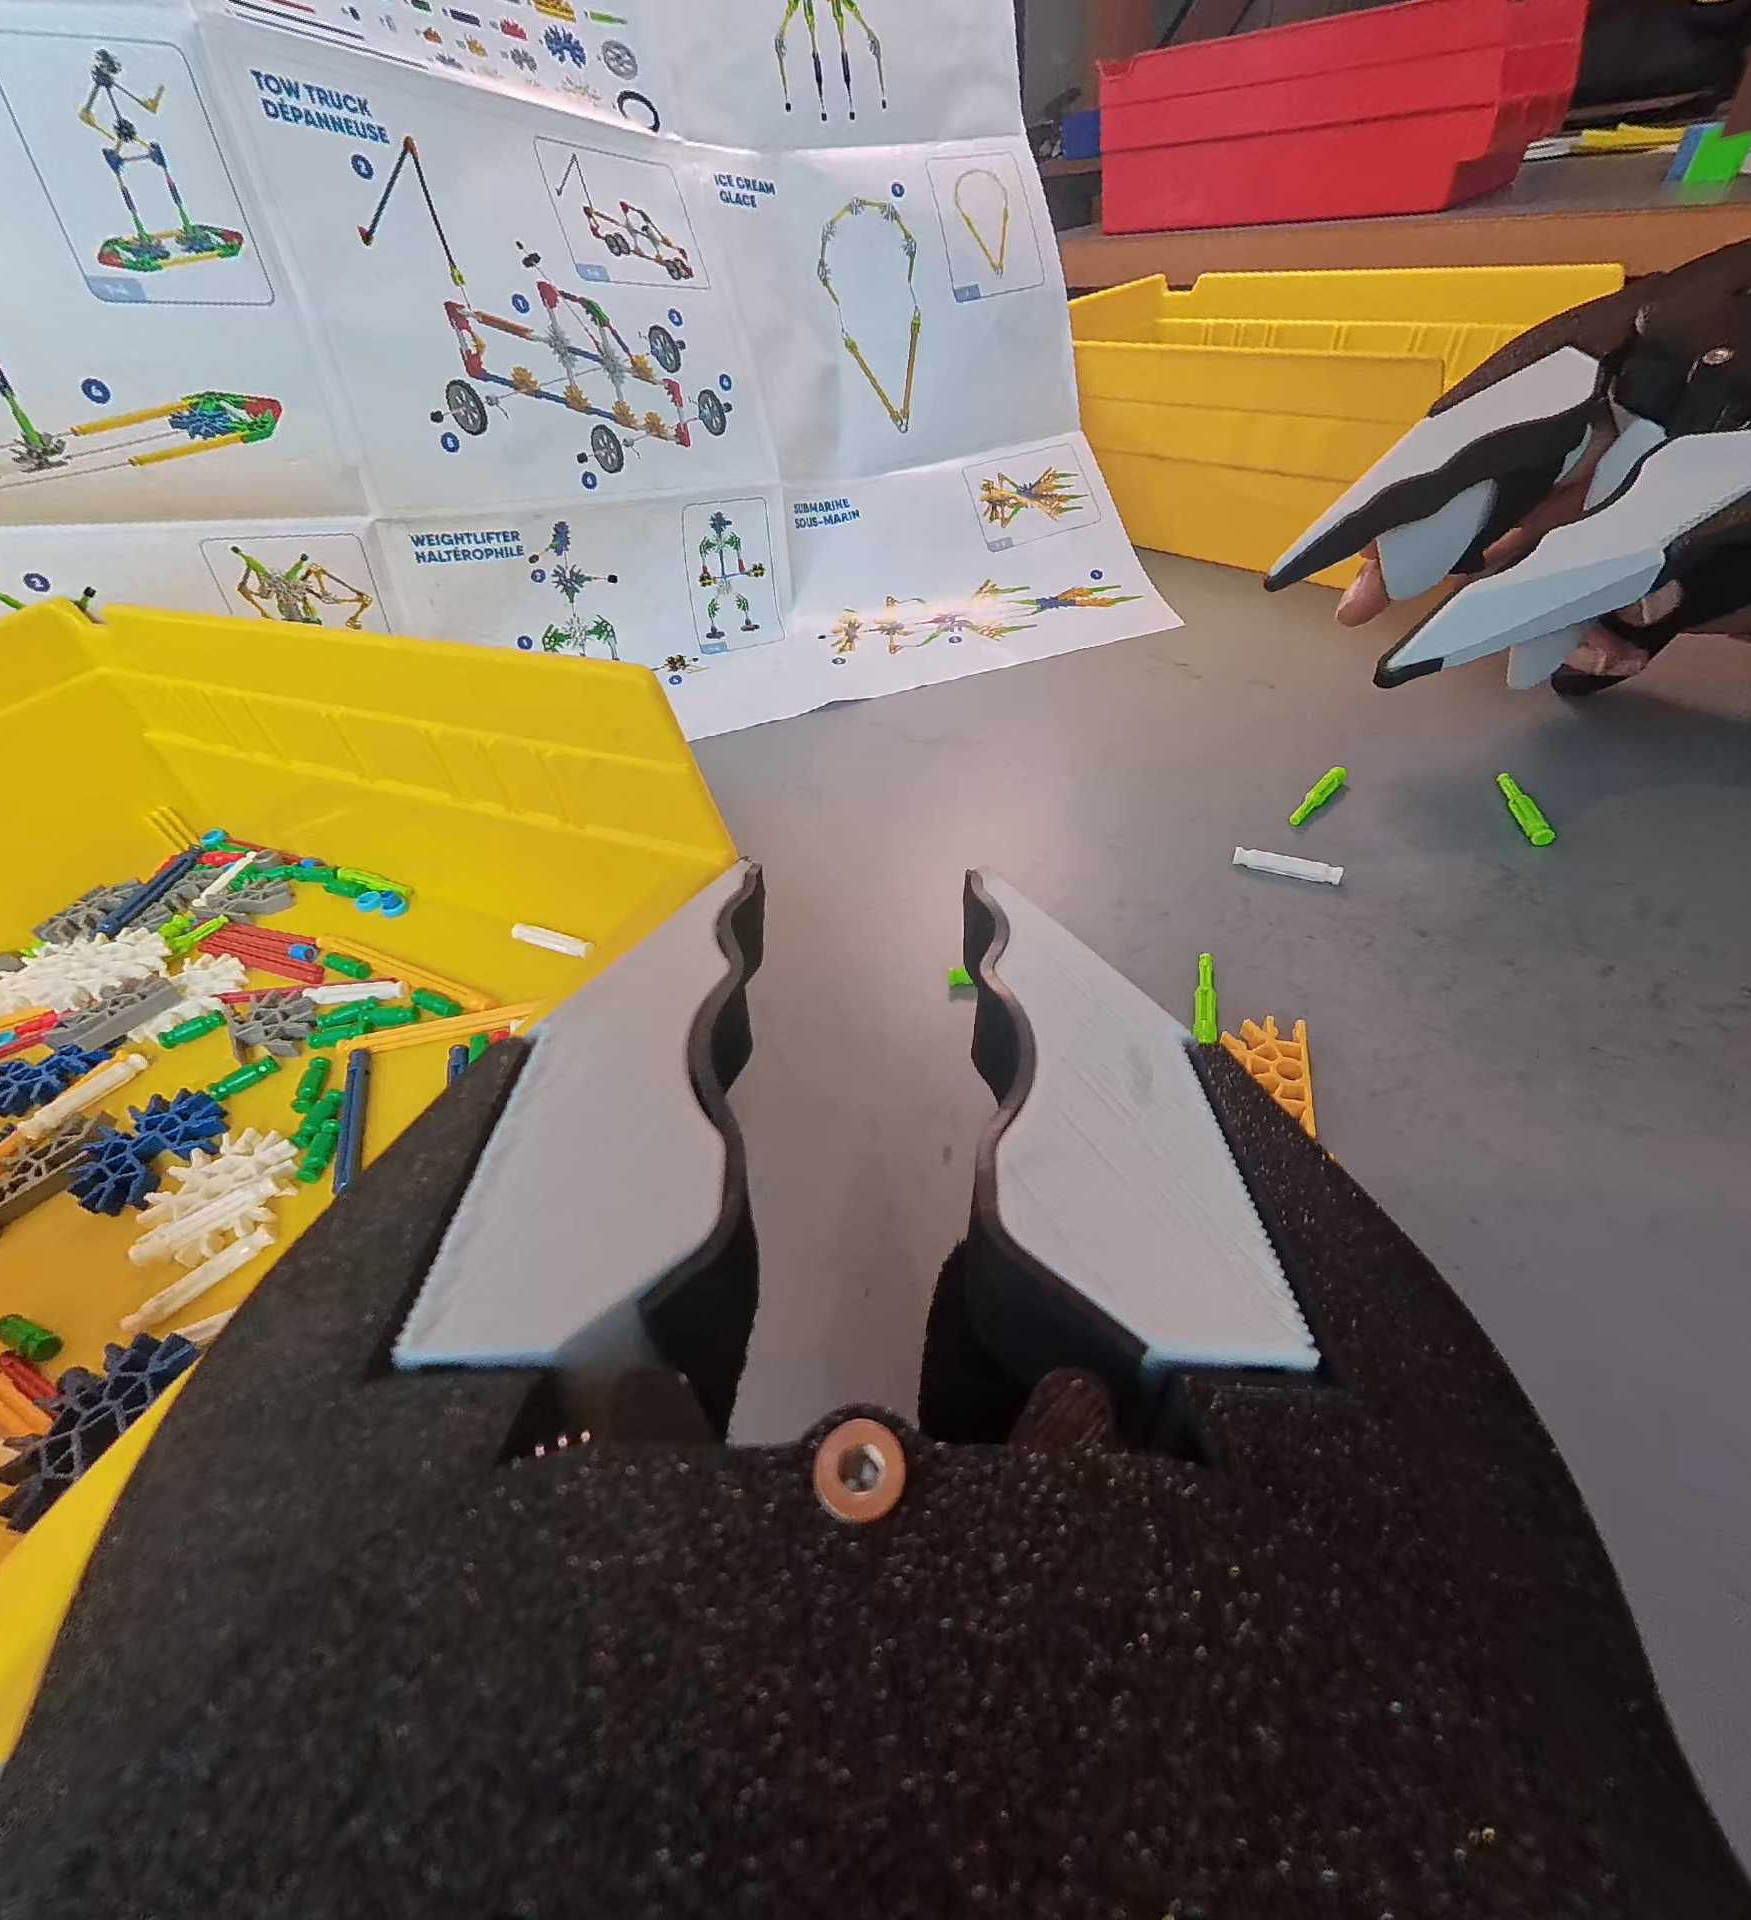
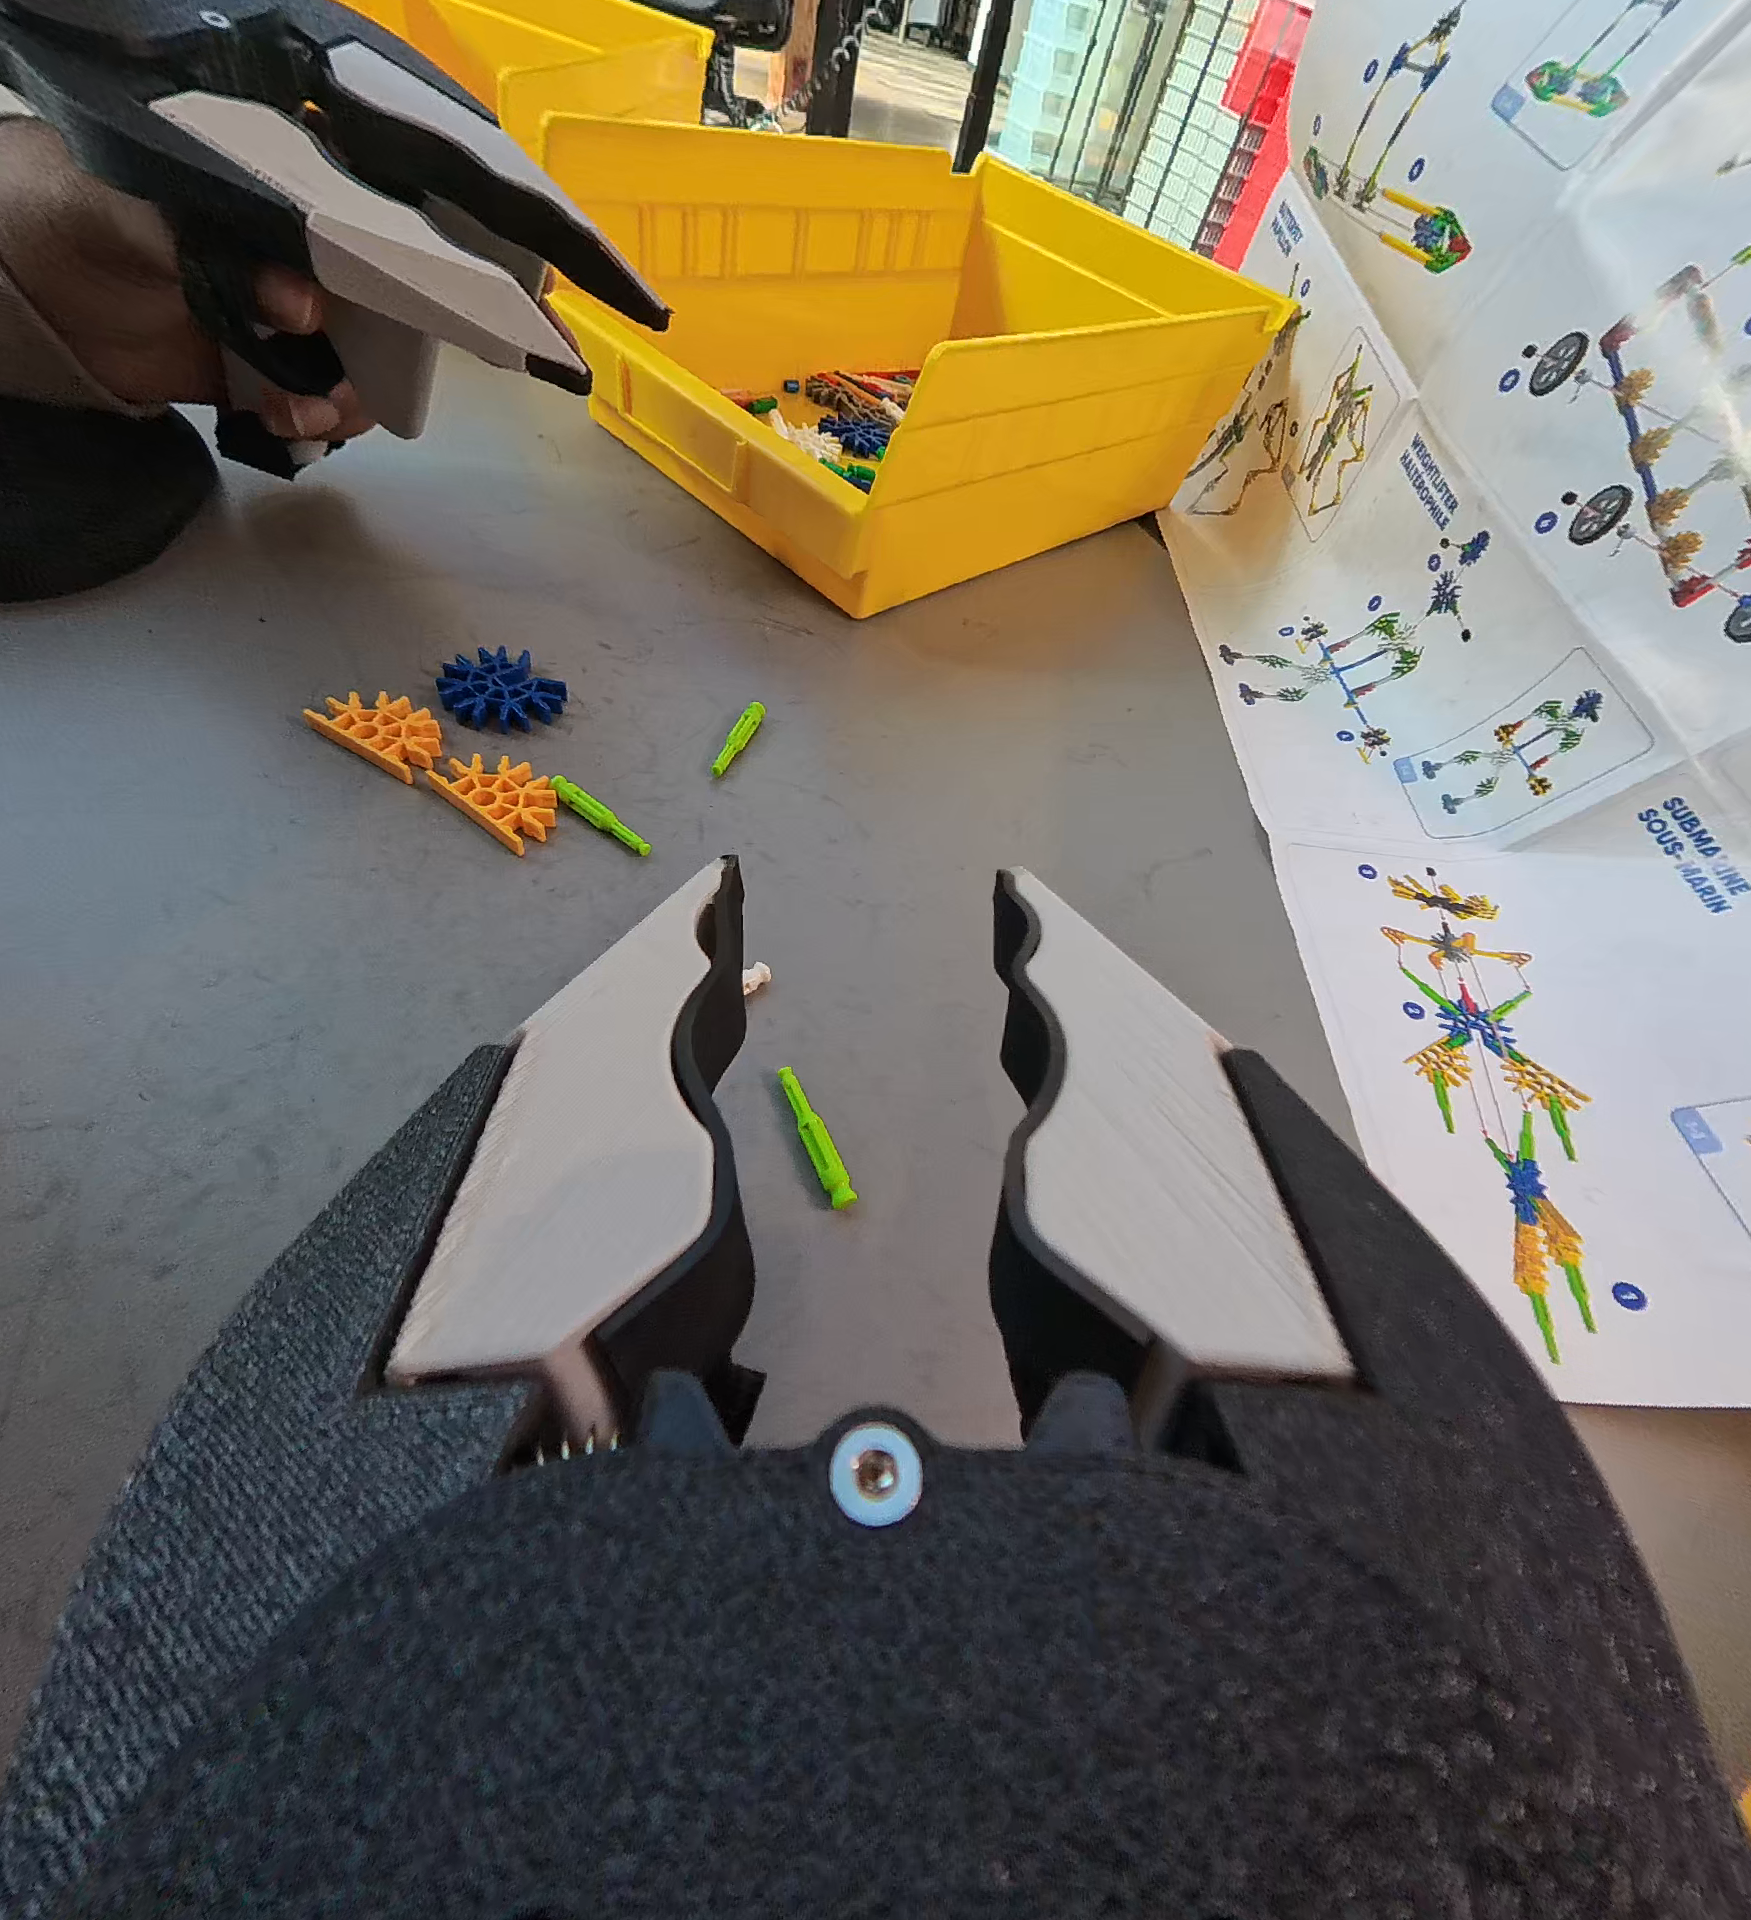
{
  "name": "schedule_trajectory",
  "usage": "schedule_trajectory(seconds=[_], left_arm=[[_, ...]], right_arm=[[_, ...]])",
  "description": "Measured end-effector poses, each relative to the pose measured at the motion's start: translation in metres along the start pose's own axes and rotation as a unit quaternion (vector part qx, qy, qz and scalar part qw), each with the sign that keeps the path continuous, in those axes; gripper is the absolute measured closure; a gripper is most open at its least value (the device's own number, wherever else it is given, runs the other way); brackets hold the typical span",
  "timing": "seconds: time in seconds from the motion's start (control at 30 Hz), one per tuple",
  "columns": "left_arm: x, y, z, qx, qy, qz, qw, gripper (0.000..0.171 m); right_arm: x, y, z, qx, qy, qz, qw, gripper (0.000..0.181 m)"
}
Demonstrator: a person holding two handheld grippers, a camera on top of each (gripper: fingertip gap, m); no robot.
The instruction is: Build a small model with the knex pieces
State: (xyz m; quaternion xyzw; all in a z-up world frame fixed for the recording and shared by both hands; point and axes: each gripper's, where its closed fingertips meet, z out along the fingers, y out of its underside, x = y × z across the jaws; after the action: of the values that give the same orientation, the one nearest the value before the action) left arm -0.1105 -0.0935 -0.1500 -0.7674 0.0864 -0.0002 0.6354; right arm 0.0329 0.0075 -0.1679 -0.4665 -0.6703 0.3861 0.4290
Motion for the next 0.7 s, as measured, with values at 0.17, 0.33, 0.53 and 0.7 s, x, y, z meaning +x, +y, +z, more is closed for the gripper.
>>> schedule_trajectory(seconds=[0.17,0.33,0.53,0.7], left_arm=[[0.0037,-0.0004,0.0025,0.004,0.008,-0.004,1.000,0.134],[0.0043,-0.0017,0.0015,0.008,0.009,0.001,1.000,0.134],[0.0063,-0.0021,0.0012,0.007,0.009,0.018,1.000,0.134],[0.0085,-0.0010,0.0015,0.001,0.012,0.022,1.000,0.134]], right_arm=[[-0.0039,0.0013,0.0002,-0.004,-0.004,-0.013,1.000,0.140],[-0.0061,0.0029,0.0017,-0.009,-0.005,-0.021,1.000,0.141],[-0.0091,0.0051,0.0034,-0.017,-0.011,-0.027,0.999,0.141],[-0.0107,0.0100,0.0042,-0.031,-0.016,-0.027,0.999,0.141]])
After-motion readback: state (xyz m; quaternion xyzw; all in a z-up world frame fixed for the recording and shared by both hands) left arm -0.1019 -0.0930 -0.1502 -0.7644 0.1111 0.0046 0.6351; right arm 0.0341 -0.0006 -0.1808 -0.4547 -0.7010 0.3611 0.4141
